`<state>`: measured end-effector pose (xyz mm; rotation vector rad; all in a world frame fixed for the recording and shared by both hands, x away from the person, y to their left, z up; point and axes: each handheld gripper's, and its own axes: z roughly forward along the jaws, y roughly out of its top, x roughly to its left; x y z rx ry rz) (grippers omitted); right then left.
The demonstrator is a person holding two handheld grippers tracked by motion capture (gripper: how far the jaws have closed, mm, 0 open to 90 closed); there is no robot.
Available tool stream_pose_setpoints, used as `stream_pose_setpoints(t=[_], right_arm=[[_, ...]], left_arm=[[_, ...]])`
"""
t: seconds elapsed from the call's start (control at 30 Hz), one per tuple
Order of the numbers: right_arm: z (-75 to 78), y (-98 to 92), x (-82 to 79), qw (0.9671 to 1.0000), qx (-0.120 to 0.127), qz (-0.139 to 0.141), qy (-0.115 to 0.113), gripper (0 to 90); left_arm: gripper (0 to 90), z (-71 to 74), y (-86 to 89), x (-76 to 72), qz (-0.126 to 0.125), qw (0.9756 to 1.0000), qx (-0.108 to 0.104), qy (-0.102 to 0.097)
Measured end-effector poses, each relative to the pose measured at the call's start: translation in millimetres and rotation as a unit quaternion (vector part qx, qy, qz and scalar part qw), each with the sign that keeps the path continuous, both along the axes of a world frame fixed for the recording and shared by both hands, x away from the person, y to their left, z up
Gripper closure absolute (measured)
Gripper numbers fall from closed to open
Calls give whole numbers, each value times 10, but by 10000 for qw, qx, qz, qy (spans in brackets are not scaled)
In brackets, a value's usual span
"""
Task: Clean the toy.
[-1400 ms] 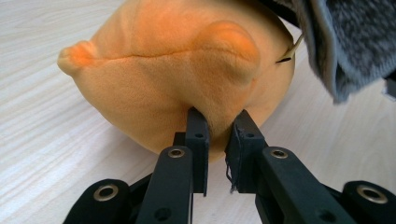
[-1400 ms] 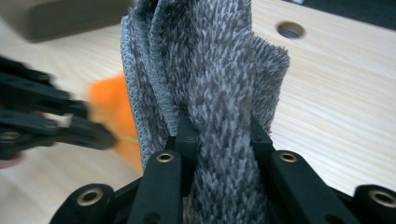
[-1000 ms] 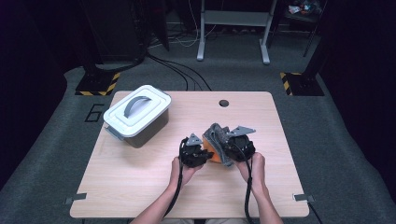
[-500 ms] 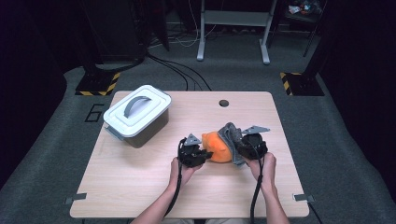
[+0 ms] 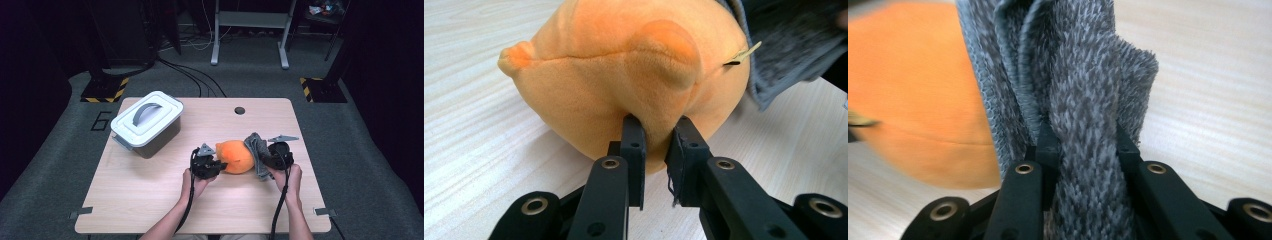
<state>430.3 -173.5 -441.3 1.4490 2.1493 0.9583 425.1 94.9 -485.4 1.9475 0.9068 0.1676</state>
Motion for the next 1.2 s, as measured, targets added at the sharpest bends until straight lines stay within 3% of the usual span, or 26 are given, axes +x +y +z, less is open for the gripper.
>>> stream_pose_setpoints(t=[0.1,0.2,0.33,0.47,0.53,0.7,0.93,1.03,1.2], right_arm=[[137,58,-75,9992,156,328,-169,731],[273,233,-158,9979,27,547,-333,730],[353,544,-230,9951,-299,821,-454,730],[291,817,-223,9898,-859,1049,-430,731],[273,866,-228,9880,-970,1085,-512,731],[257,835,-209,9875,-1056,1062,-497,735],[209,645,-178,9920,-771,911,-422,735],[180,512,-148,9956,-508,730,-296,735],[88,241,-52,9983,-393,391,-149,736]], left_arm=[[786,3,-19,-10,2,10000,11,-55],[786,12,-36,-20,-13,9999,61,-117],[787,19,-53,-29,-62,9997,133,-172],[788,43,-76,-51,-129,9988,365,-289],[788,32,-61,-42,-105,9991,313,-265],[789,20,-75,-46,-112,9994,236,-242],[789,12,-72,-43,-144,9994,224,-223],[789,3,-67,-38,-127,9995,175,-208],[789,-1,-52,-32,-115,9996,190,-190]])
